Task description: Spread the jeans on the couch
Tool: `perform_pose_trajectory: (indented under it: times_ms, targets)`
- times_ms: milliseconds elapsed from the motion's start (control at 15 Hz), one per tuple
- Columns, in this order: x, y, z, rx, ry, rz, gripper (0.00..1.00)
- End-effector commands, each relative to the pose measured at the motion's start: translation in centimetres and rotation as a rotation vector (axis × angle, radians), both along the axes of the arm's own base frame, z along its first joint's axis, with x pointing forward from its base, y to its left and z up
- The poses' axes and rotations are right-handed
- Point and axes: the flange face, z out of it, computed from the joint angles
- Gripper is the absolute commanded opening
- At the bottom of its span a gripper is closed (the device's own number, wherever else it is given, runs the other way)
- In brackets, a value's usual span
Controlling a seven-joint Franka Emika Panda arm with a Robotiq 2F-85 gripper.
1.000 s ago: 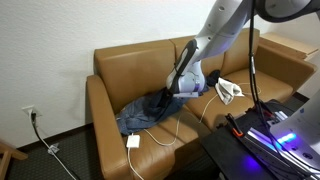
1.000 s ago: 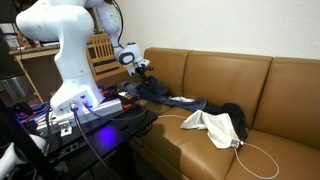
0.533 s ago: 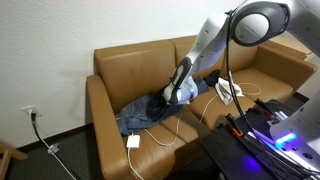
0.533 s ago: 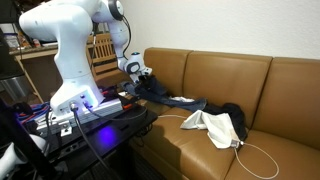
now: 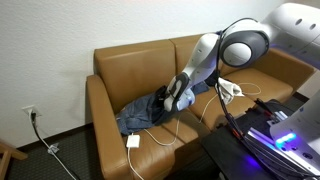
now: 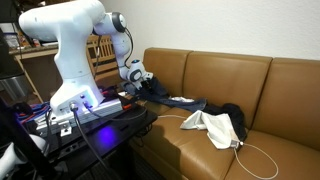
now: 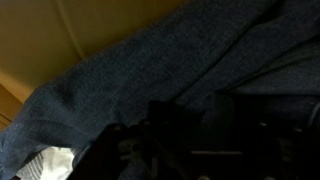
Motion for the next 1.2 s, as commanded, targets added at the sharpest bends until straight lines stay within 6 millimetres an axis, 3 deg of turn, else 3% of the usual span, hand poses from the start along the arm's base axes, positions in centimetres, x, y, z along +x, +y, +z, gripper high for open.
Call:
perform_pose_trajectory:
  times_ms: [0, 333, 467, 533, 600, 733, 1133]
  targets:
    - [0.5, 0.5, -1.1, -0.009, -0.085, 0.024, 0.41]
    - [0.0, 1.7, -0.1, -0.045, -0.104, 0.035, 0.05]
    - [-0.3, 2.1, 1.0, -0.091, -0.113, 0.033, 0.44]
    - [-0.4, 2.3, 1.5, -0.117, -0.112, 0.015, 0.06]
    - [-0.5, 2.3, 2.0, -0.148, -0.121, 0.002, 0.08]
    - [-0.8, 2.1, 4.1, -0.227, -0.121, -0.044, 0.0]
    - [-1.2, -0.1, 12.0, -0.509, -0.098, -0.183, 0.02]
